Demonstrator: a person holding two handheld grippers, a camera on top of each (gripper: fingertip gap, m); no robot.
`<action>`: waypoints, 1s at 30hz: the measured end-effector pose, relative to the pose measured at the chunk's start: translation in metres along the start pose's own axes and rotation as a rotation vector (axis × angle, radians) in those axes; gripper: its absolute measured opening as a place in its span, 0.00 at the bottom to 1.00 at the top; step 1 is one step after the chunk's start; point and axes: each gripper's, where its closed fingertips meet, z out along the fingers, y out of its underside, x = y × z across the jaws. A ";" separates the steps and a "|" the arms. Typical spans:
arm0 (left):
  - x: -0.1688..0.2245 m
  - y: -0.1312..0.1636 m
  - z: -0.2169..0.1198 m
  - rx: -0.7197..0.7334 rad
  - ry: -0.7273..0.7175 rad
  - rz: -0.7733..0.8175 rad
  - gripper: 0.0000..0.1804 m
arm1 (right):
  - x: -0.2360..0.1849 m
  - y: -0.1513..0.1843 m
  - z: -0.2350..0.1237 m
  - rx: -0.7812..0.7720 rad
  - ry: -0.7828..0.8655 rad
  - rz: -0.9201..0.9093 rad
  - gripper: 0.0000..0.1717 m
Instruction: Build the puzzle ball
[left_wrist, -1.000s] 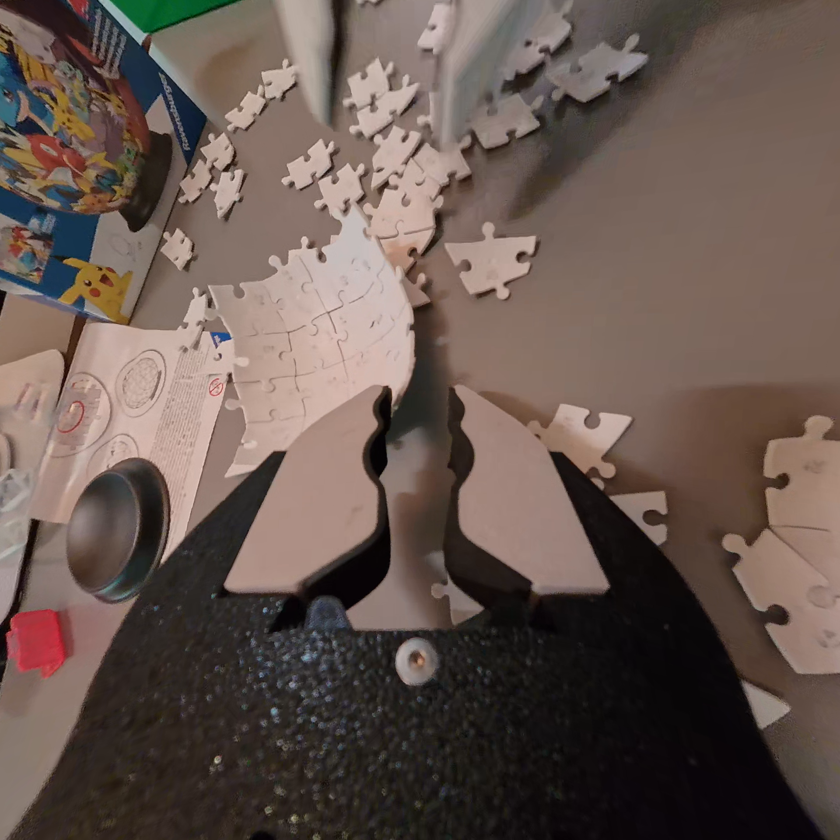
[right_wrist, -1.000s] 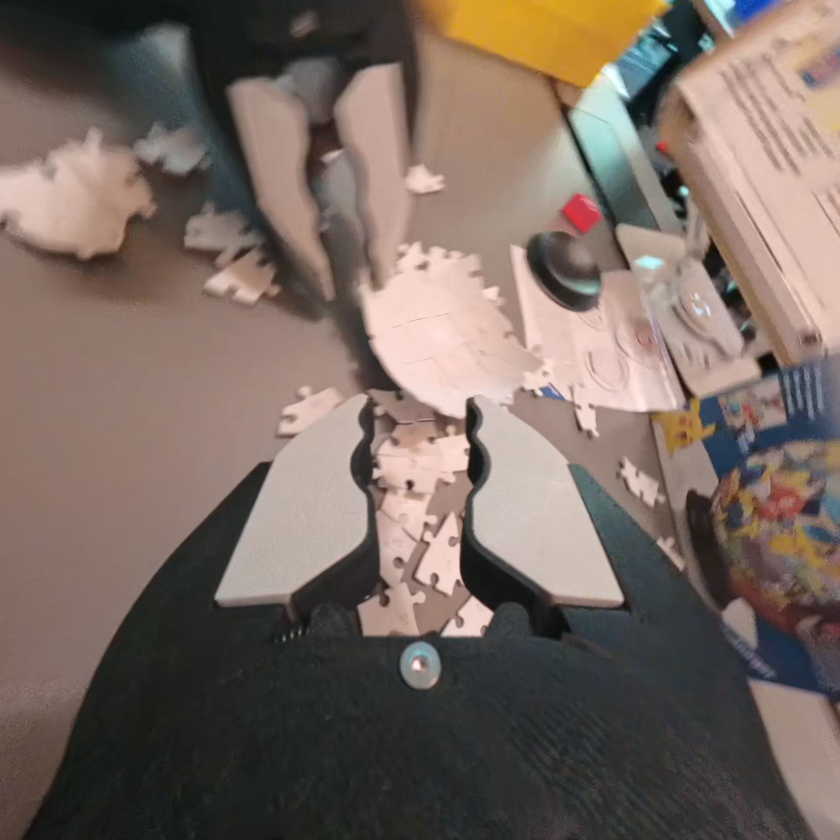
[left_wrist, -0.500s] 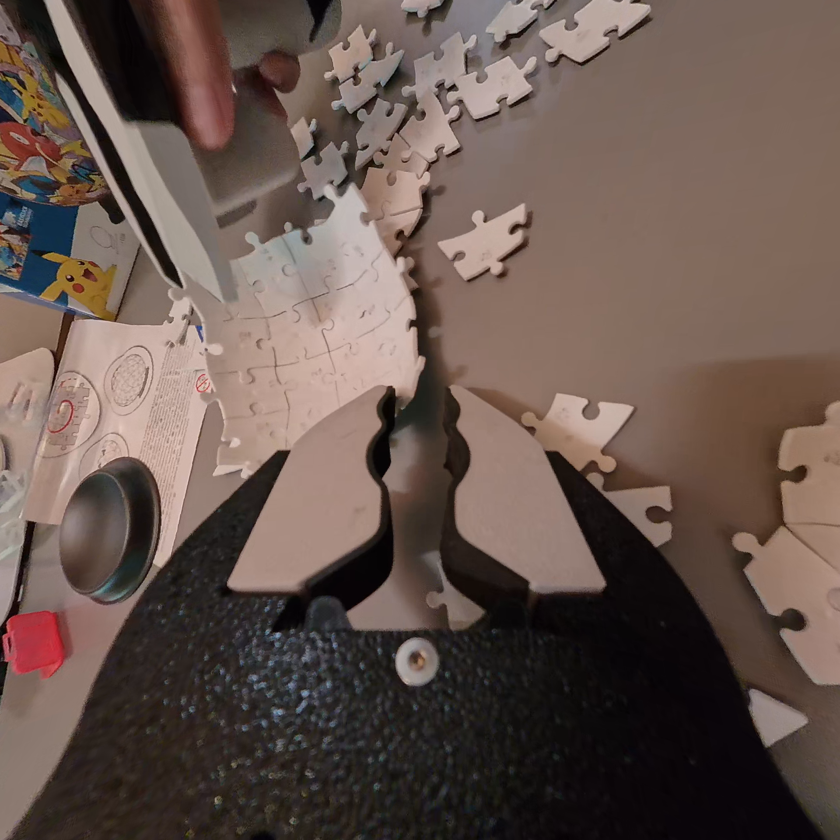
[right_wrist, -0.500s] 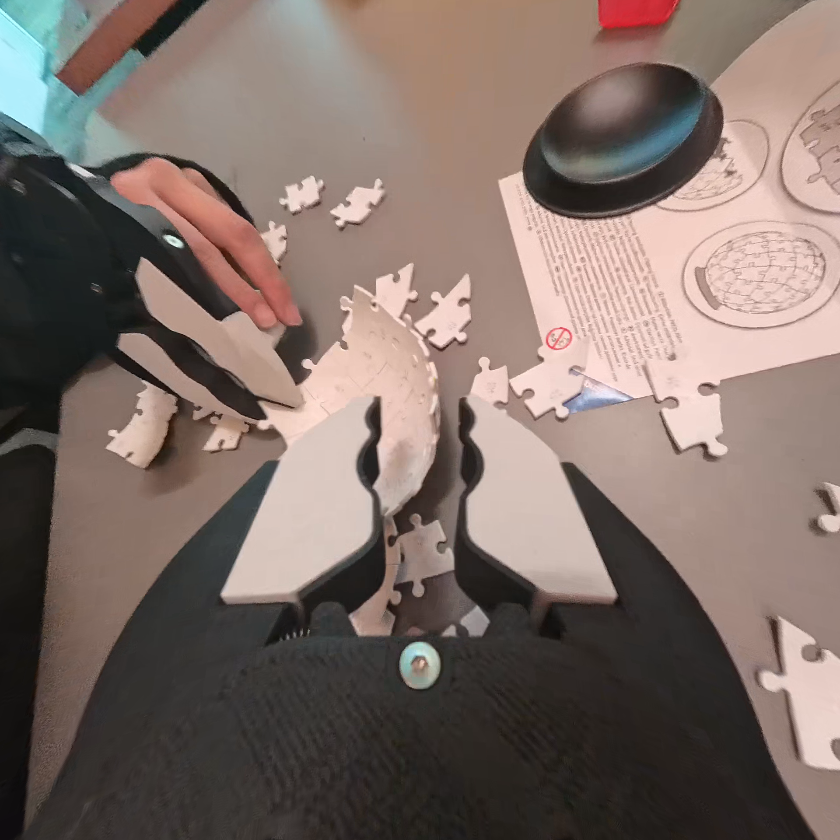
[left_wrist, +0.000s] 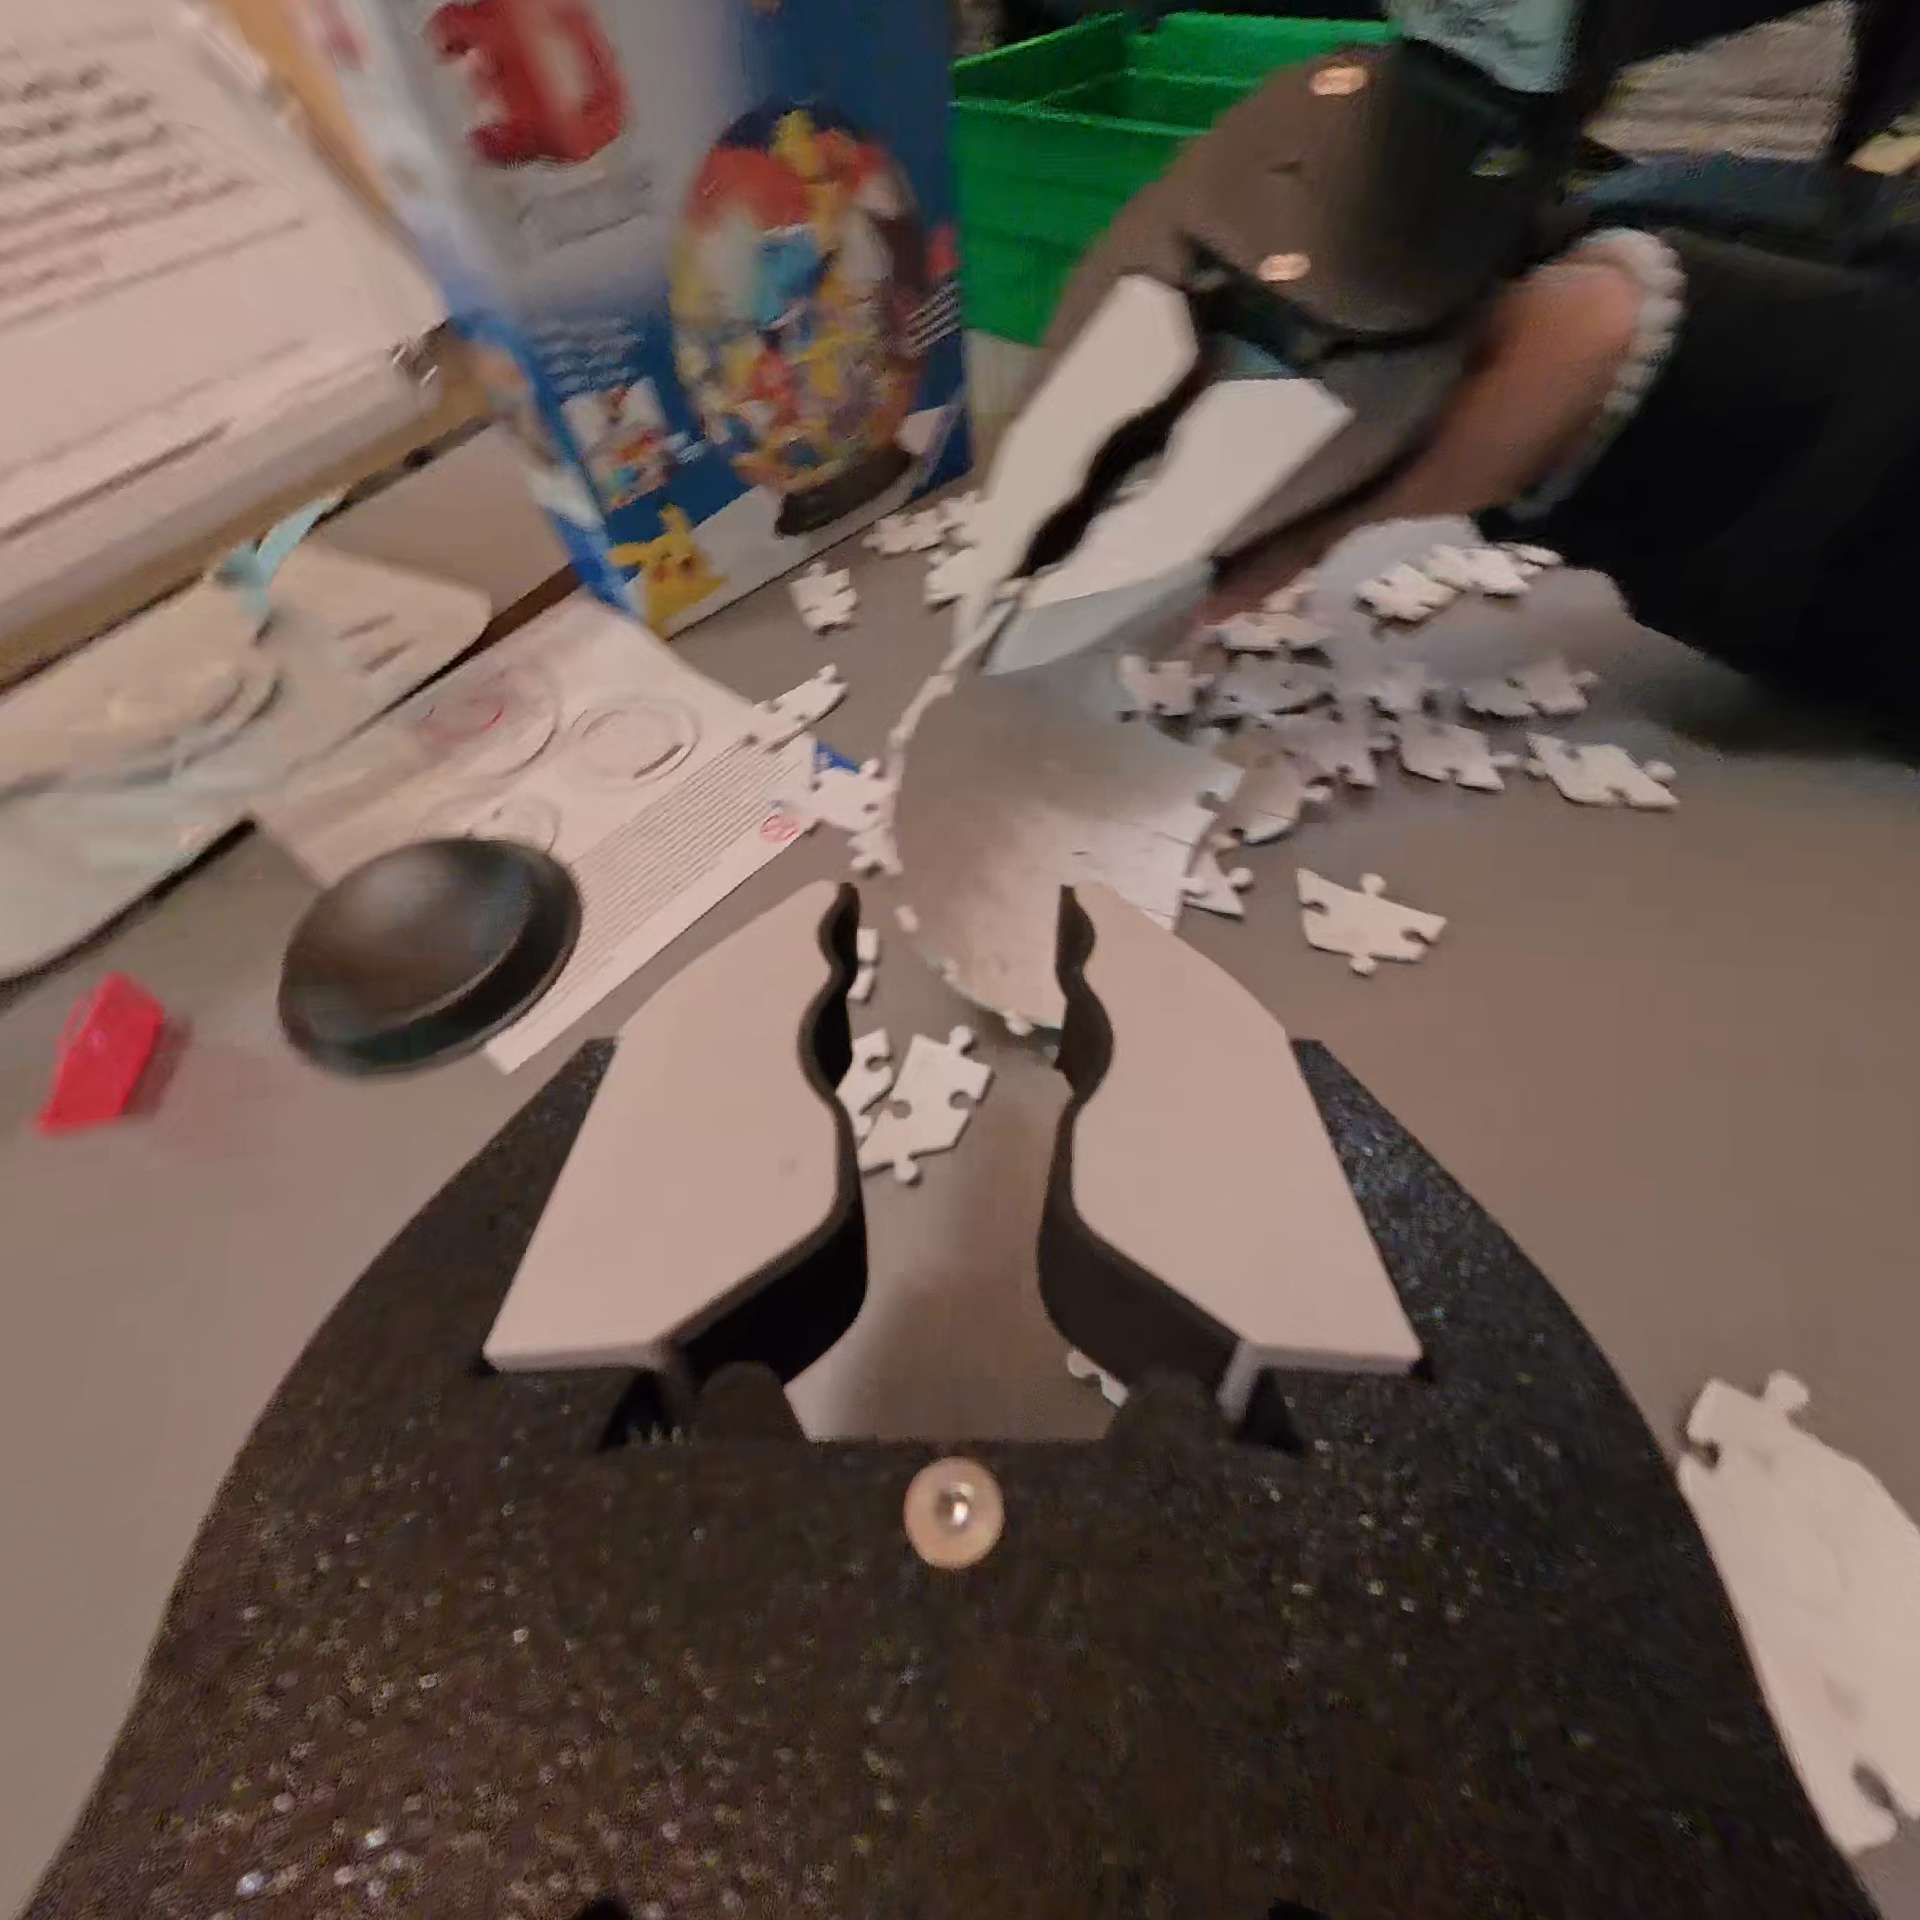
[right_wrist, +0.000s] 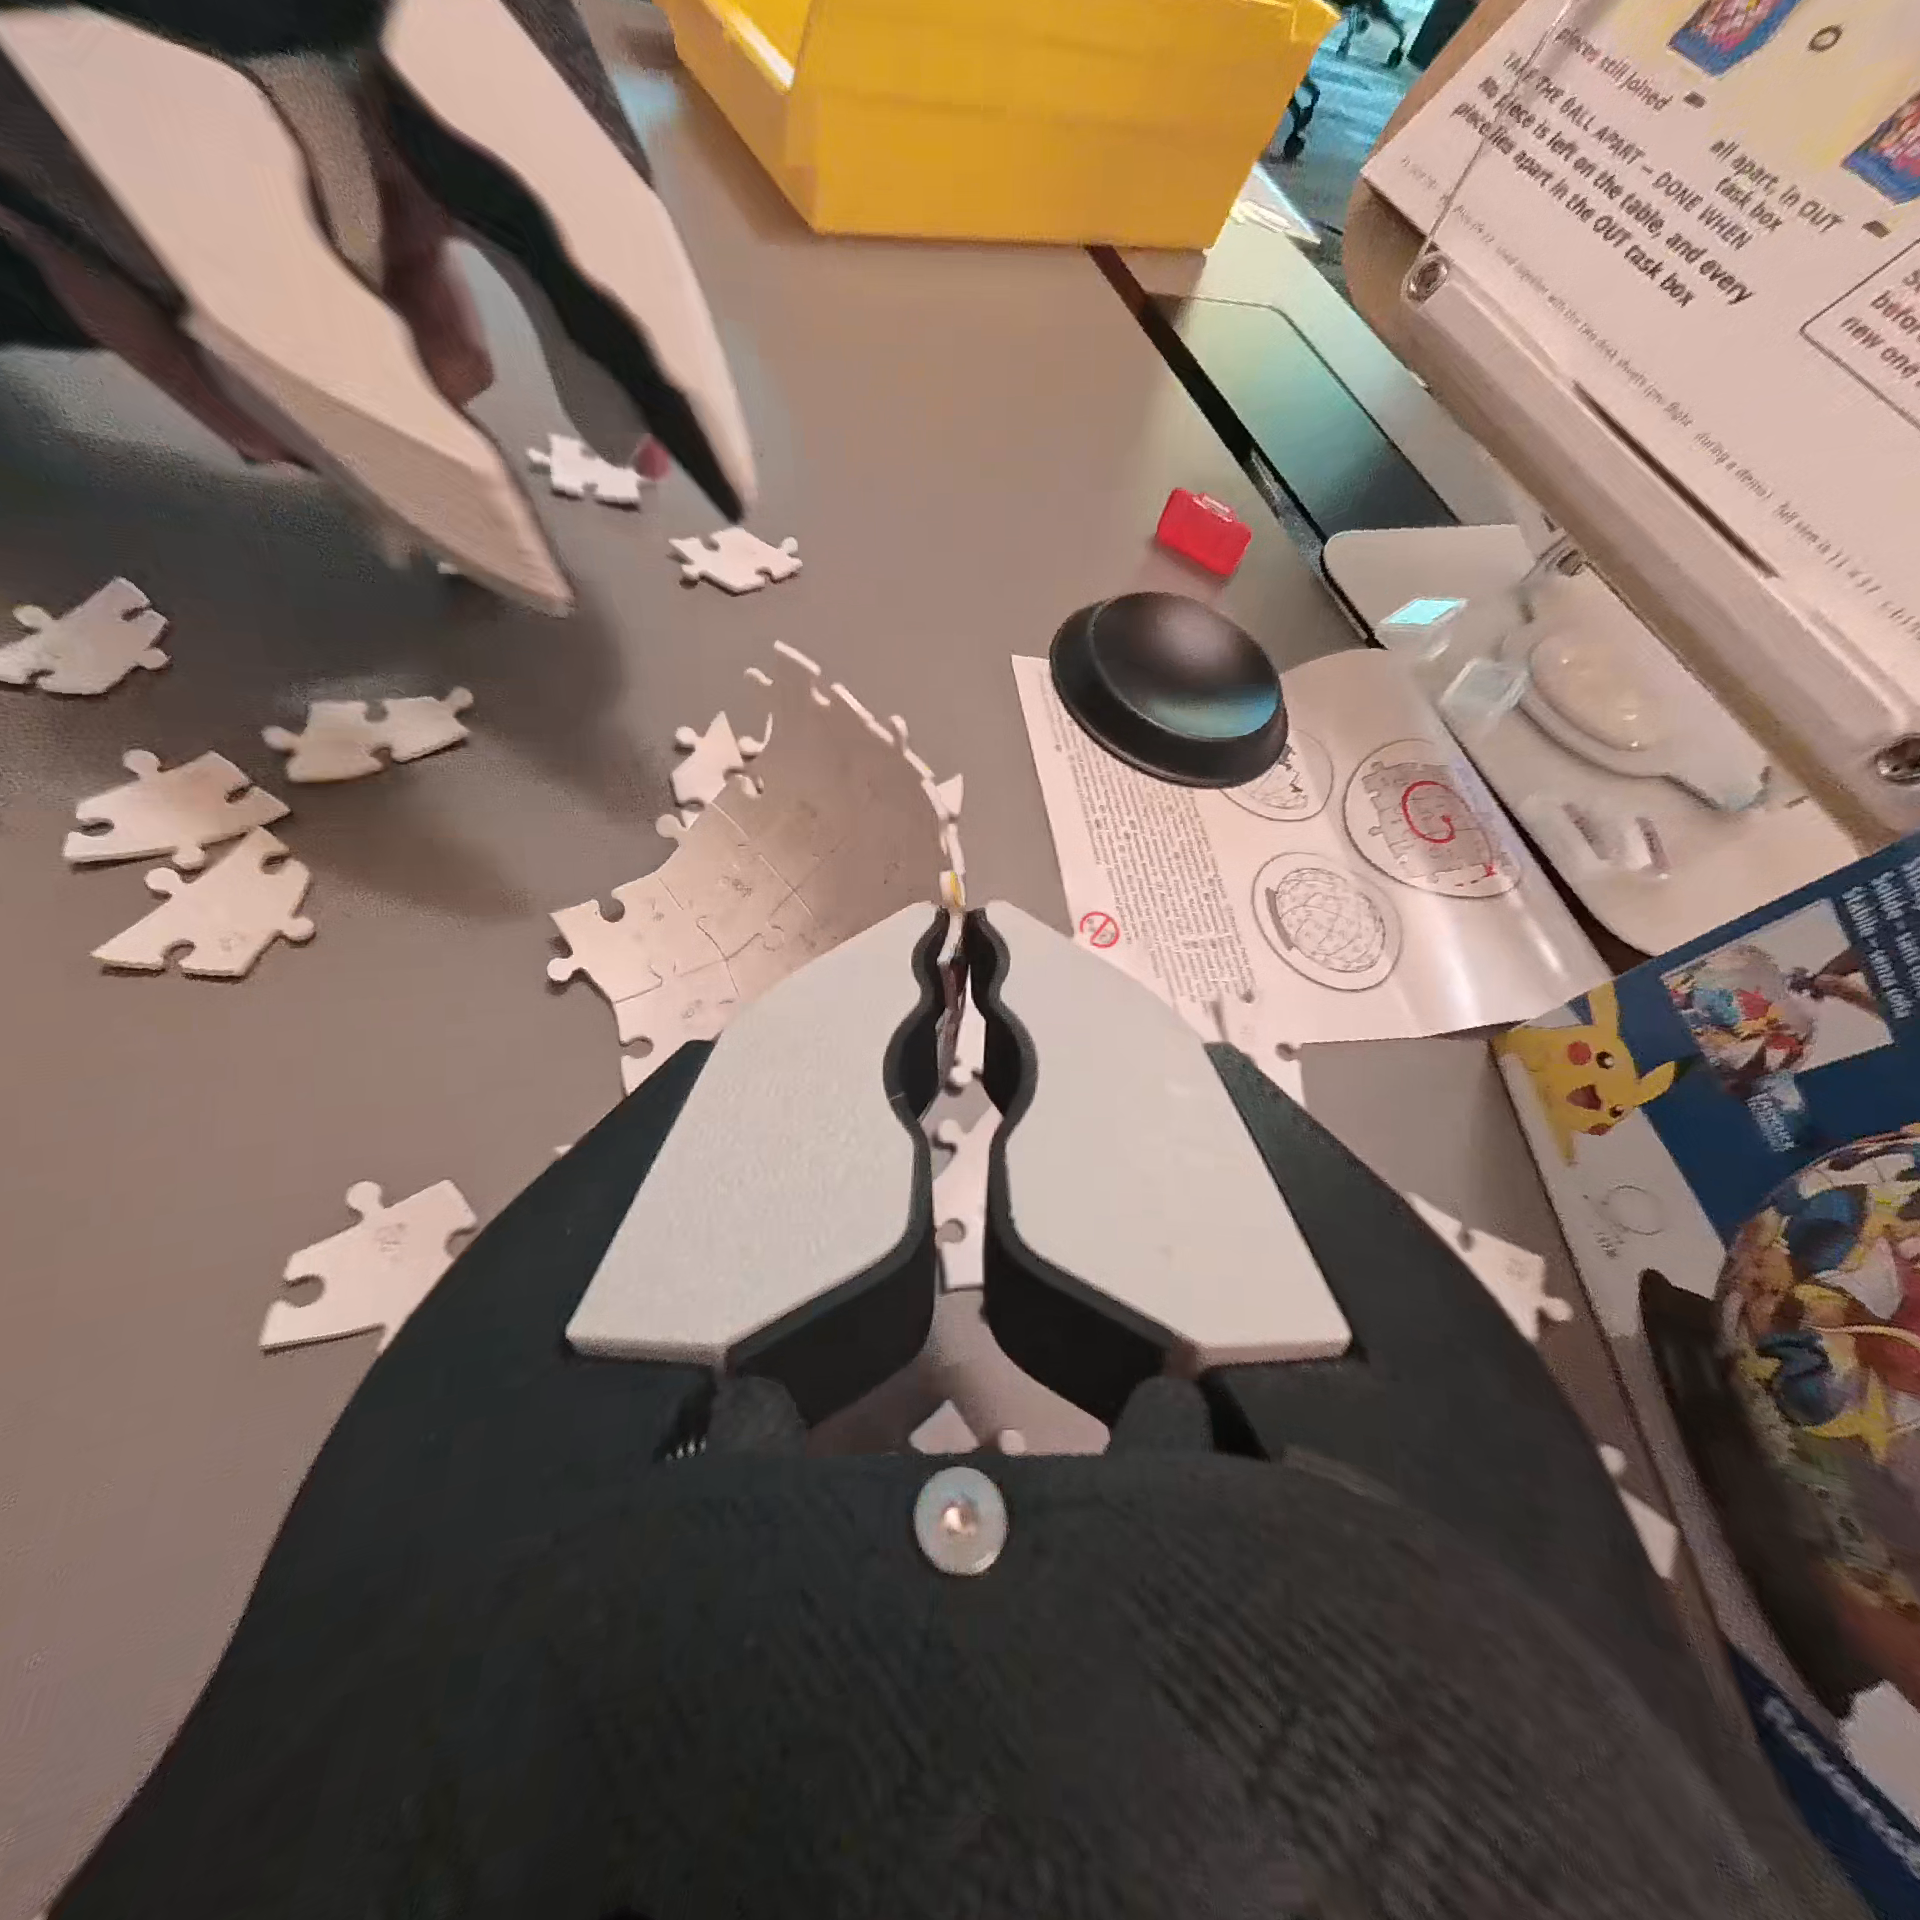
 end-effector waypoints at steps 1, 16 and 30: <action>-0.009 0.004 0.002 -0.023 -0.045 -0.047 0.21 | -0.003 0.000 0.000 0.007 -0.011 0.018 0.02; -0.001 0.030 0.044 -0.176 -0.072 -0.131 0.03 | -0.011 0.001 -0.015 0.063 -0.015 0.081 0.07; -0.020 0.025 0.028 -0.119 -0.235 -0.198 0.01 | -0.046 0.076 -0.048 -0.289 -0.020 0.112 0.36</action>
